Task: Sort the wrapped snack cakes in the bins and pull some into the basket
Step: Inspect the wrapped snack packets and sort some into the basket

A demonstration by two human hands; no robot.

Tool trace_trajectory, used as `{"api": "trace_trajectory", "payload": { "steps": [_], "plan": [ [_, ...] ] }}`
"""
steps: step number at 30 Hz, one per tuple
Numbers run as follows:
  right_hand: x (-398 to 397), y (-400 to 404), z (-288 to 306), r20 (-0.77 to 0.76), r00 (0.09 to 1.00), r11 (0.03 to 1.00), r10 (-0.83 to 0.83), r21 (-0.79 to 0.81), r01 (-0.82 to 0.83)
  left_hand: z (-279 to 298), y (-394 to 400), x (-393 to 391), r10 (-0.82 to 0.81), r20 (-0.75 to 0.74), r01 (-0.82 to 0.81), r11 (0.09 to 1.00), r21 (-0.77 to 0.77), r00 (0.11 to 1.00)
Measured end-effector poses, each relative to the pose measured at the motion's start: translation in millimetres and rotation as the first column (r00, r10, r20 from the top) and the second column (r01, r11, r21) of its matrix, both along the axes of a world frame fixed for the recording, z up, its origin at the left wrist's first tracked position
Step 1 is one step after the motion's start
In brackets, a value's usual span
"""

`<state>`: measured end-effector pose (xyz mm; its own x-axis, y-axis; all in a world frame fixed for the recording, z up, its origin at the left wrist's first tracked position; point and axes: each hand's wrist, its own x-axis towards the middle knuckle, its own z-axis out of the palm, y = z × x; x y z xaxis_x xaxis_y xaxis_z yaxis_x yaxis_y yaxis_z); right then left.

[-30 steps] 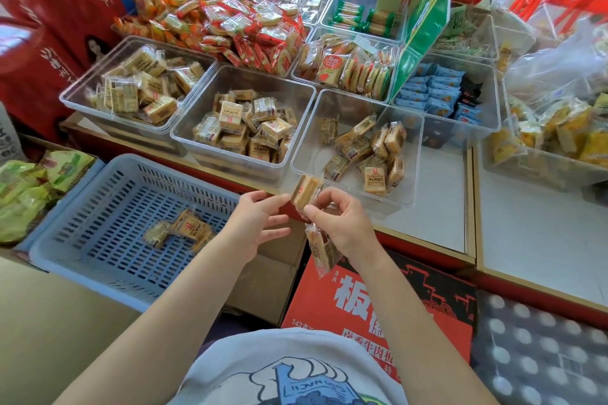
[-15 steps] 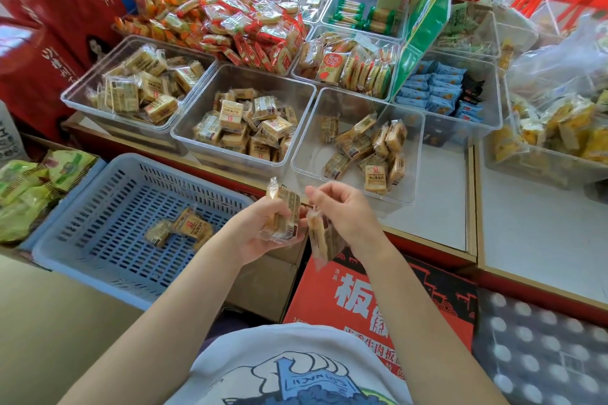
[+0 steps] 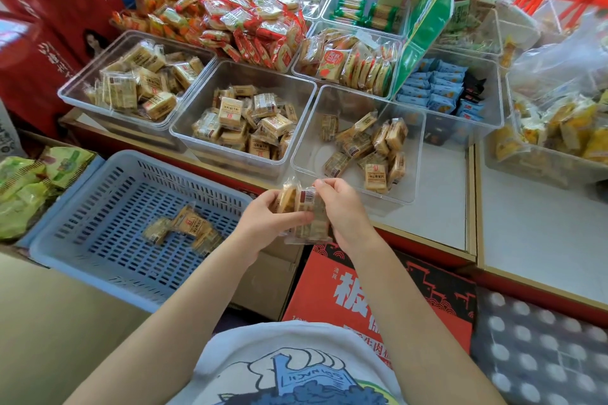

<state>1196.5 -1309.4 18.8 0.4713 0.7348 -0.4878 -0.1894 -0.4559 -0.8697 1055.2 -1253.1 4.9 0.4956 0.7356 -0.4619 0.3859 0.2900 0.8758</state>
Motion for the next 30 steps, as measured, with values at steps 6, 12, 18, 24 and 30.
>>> {"api": "trace_trajectory", "payload": {
  "steps": [6, 12, 18, 24, 30],
  "plan": [
    [8.2, -3.2, -1.5, -0.105, 0.993, 0.998, 0.058, 0.021, -0.056, -5.8, 9.2, -14.7, 0.056, 0.07, -0.053, 0.998, -0.04, 0.996],
    [7.9, -1.2, -1.1, 0.069, 0.997, 0.992, -0.022, 0.128, 0.013, -5.4, 8.7, -16.3, 0.013, 0.084, -0.007, 0.998, -0.07, 0.996],
    [6.5, 0.6, 3.3, -0.003, 0.993, 0.975, -0.115, 0.19, 0.113, 1.7, 16.2, -15.1, -0.051, 0.058, 0.057, 0.993, -0.107, 0.997],
    [2.3, 2.5, -0.6, -0.033, 0.989, 0.988, 0.147, 0.045, -0.145, 0.4, 18.0, -14.1, 0.089, 0.076, -0.08, 0.989, -0.123, 0.993],
    [7.6, 3.7, -9.9, -0.116, 0.99, 0.996, 0.085, 0.032, -0.082, -1.8, 21.9, -17.7, 0.185, 0.093, -0.159, 0.959, -0.235, 0.978]
  ]
}}
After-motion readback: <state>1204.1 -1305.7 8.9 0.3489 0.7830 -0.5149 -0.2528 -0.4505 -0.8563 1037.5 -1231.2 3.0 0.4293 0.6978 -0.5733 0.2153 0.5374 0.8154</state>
